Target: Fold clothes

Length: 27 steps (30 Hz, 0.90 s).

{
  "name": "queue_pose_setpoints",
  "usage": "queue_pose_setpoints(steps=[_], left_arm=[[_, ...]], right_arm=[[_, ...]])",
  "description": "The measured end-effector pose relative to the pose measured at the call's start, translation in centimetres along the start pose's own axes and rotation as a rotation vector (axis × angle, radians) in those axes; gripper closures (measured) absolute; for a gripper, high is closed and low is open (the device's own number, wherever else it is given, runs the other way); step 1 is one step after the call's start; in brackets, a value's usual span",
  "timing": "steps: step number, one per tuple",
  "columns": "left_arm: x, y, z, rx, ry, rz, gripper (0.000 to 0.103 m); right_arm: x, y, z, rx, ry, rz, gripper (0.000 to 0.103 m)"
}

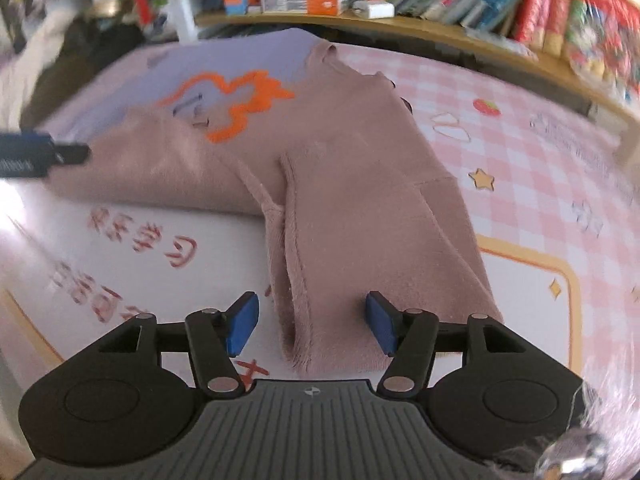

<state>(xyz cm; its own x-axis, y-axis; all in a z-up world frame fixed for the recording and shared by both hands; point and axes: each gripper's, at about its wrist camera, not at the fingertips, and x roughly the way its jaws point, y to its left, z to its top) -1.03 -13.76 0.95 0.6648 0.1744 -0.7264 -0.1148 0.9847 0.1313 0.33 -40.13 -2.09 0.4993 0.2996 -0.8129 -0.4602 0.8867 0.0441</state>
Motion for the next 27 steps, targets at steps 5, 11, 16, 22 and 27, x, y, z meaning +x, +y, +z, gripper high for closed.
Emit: queue_pose_setpoints(steps=[5,11,16,22,27], left_arm=[[0.5,2.9,-0.7,-0.045,0.024,0.009,0.030],[1.4,3.7,-0.8,-0.040,0.037,-0.062,0.030],[3.5,2.9,-0.7,0.004,0.065,-0.116,0.030],[5.7,5.3,0.4,-0.037,0.074,-0.094,0.030],[7.3,7.1,0.2,-0.059,0.118,-0.113,0.030]], right_arm=[[0.7,-1.9,1.2,0.010,-0.040,-0.055,0.080],[1.6,-10.7,4.4,0.344,-0.117,-0.430,0.070],[-0.1,-9.4,4.9,0.392,-0.137,-0.305,0.052],[0.0,-2.3,5.9,0.350,-0.066,-0.020,0.051],[0.7,4.2,6.8,0.232,-0.031,0.096,0.050]])
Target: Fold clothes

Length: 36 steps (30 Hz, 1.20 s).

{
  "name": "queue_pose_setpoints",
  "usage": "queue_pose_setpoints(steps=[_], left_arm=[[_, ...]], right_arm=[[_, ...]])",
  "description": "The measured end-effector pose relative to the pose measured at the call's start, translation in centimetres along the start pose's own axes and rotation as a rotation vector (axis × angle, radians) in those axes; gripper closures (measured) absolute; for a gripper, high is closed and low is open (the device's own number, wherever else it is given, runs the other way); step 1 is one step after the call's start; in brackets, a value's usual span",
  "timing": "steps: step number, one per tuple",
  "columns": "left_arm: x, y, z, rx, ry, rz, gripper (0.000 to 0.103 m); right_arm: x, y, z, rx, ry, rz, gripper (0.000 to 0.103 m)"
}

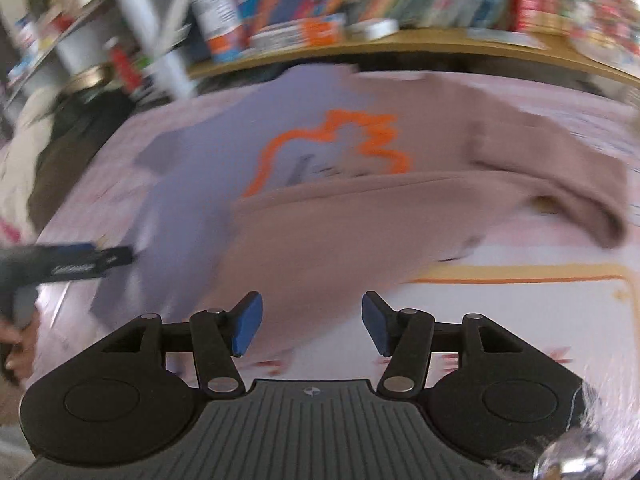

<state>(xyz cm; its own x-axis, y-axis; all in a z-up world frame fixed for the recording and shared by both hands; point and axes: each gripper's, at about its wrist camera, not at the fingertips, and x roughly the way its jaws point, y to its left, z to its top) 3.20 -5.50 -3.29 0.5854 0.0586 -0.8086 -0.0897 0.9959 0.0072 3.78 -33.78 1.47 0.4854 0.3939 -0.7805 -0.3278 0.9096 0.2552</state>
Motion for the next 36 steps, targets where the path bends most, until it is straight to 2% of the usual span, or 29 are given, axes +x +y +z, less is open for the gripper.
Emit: queue_pose_setpoints(steps=[5,14,16,17,18,19,20,22,24,28,31,32,34,36], left_arm=[[0.3,0.8,-0.6,0.001,0.005,-0.051,0.029],[0.4,1.3,-0.7,0.052,-0.012,-0.105,0.026],[0.2,1.2,-0.8,0.074,-0.022,-0.127,0.029],[0.1,1.1,-0.9,0.082,-0.029,-0.141,0.040],[-0.1,1.1,-1.0,0.089,-0.038,-0.156,0.062],[-0.2,1.0,-1.0,0.097,-0.047,-0.171,0.074],[-0.4,1.1,-1.0,0.094,-0.045,-0.190,0.094],[-0.7,1.3,-0.9,0.087,-0.038,-0.219,0.095],[-1.9,1.2,-1.2,0.111,-0.066,-0.236,0.095],[-4.6,1.1,-2.0,0.159,-0.089,-0.388,0.095],[-5.4,0.2,-2.9,0.220,-0.054,-0.503,0.094],[-5.5,-0.1,-3.2,0.238,-0.041,-0.530,0.089],[-5.5,-0.6,-3.6,0.268,-0.023,-0.560,0.086],[-5.4,-0.4,-3.5,0.281,-0.023,-0.559,0.084]], right_arm=[[1.6,4.6,-0.1,-0.083,0.015,0.008,0.050],[5.7,9.2,-0.2,-0.172,0.037,-0.163,0.050],[5.8,9.5,-0.7,-0.192,0.025,-0.195,0.058],[5.7,9.5,-0.9,-0.189,0.014,-0.203,0.071],[5.4,9.3,-1.0,-0.179,0.006,-0.208,0.083],[5.1,8.9,-1.1,-0.151,-0.003,-0.208,0.093],[4.7,8.6,-1.2,-0.124,-0.011,-0.208,0.095],[3.7,7.9,-1.5,-0.067,-0.039,-0.218,0.097],[1.7,6.8,-2.0,0.002,-0.088,-0.247,0.097],[-2.5,4.6,-4.3,0.146,-0.156,-0.305,0.098],[-4.9,2.8,-7.4,0.247,-0.134,-0.360,0.098],[-5.2,2.4,-8.5,0.275,-0.106,-0.377,0.098],[-5.5,1.7,-10.4,0.326,-0.059,-0.409,0.098],[-5.5,1.4,-11.5,0.359,-0.020,-0.441,0.098]])
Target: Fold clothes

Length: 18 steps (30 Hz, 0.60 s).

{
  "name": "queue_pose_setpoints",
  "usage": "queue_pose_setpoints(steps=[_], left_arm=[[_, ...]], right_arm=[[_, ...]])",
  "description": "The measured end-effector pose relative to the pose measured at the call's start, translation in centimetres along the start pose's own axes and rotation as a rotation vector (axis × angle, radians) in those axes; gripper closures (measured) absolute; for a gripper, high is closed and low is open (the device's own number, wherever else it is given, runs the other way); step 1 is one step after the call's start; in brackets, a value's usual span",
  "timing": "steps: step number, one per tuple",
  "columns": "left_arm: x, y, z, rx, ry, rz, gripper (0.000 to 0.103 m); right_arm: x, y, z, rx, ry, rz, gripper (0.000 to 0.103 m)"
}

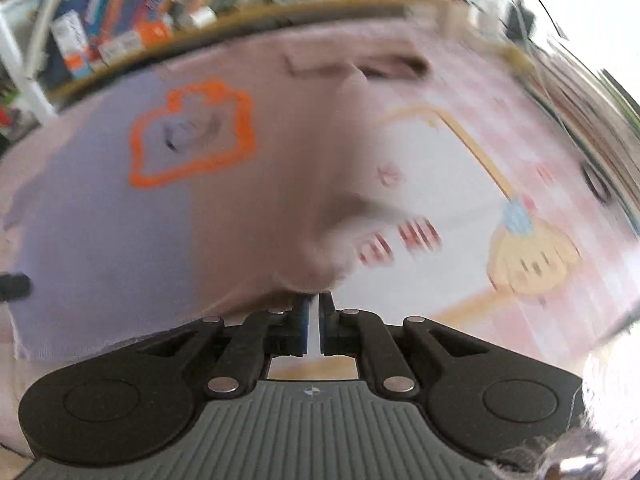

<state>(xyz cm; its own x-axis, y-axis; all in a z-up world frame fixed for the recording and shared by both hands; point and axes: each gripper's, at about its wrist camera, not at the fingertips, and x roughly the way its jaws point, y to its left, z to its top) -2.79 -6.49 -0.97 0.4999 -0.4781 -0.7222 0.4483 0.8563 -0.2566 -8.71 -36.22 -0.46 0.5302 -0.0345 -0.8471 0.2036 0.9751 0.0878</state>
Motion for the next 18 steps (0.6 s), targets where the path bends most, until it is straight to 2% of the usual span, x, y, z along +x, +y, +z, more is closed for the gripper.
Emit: queue_pose_setpoints(steps=[2,4,5,6,10,12,17,18], left_arm=[[-0.3,0.7,0.2,-0.004,-0.010,0.010,0.079],[-0.9,1.8,0.6,-0.018,-0.038,0.057,0.069],[-1.2,2.5,0.7,-0.031,-0.055,0.092,0.065],[-1.3,3.4,0.9,-0.049,-0.070,0.130,0.064],[-1.3,7.2,1.7,-0.151,-0.115,0.289,0.064],[-0.9,9.0,2.1,-0.209,-0.134,0.347,0.064],[0.7,12.4,3.1,-0.300,-0.147,0.429,0.064],[1.1,12.7,3.2,-0.304,-0.141,0.437,0.058]], right_arm=[[-0.4,0.1,0.0,0.000,-0.014,-0.030,0.095],[-1.1,0.4,0.2,-0.018,-0.044,-0.051,0.083],[-1.4,0.8,0.5,-0.032,-0.068,-0.059,0.073],[-1.8,1.2,0.7,-0.047,-0.092,-0.066,0.068],[-2.9,2.4,1.4,-0.096,-0.180,-0.092,0.061],[-2.8,3.2,1.8,-0.118,-0.192,-0.076,0.058],[-0.8,4.1,1.6,-0.123,-0.120,-0.058,0.058],[-0.4,4.1,1.4,-0.119,-0.103,-0.062,0.058]])
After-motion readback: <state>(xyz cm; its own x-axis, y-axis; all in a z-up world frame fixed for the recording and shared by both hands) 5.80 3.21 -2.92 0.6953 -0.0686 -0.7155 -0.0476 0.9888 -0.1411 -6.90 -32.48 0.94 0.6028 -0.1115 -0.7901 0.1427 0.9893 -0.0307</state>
